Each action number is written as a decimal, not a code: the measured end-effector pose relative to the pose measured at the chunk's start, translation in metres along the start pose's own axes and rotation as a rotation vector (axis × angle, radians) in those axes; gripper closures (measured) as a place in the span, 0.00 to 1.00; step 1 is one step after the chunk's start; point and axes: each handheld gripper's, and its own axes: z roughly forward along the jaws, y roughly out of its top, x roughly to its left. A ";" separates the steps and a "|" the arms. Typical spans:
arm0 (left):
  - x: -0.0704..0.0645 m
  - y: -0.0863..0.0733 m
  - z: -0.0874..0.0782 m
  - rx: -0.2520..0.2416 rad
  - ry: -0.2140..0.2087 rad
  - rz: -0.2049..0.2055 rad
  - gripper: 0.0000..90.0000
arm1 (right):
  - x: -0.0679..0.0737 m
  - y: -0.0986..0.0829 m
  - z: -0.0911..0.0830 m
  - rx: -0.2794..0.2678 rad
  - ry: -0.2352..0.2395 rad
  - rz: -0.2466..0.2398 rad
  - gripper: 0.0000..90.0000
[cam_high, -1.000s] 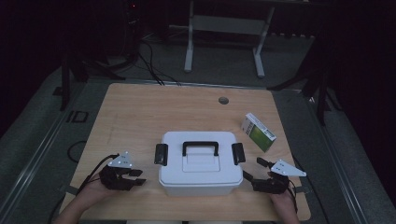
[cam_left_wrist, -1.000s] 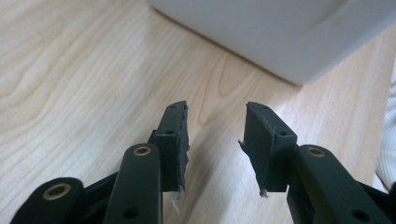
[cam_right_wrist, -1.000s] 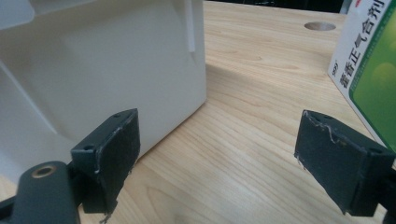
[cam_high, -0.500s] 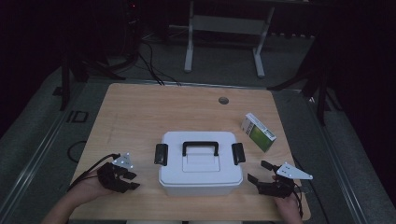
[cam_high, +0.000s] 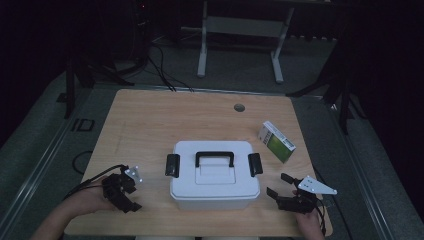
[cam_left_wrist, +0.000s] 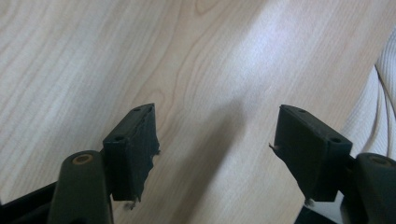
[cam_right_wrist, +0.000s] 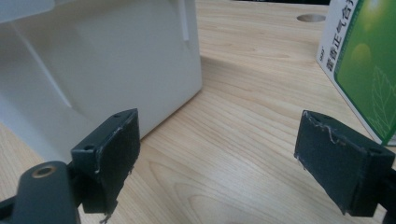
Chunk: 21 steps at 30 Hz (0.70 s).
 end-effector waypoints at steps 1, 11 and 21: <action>0.000 0.000 0.000 0.014 -0.005 -0.003 0.31 | -0.001 -0.001 0.000 0.004 -0.006 -0.004 0.15; 0.007 -0.002 -0.003 0.082 -0.015 -0.022 0.28 | -0.002 -0.002 -0.003 -0.017 -0.008 0.013 0.15; 0.002 0.005 -0.031 0.060 -0.011 0.038 0.28 | -0.003 -0.002 -0.004 -0.028 -0.010 0.025 0.15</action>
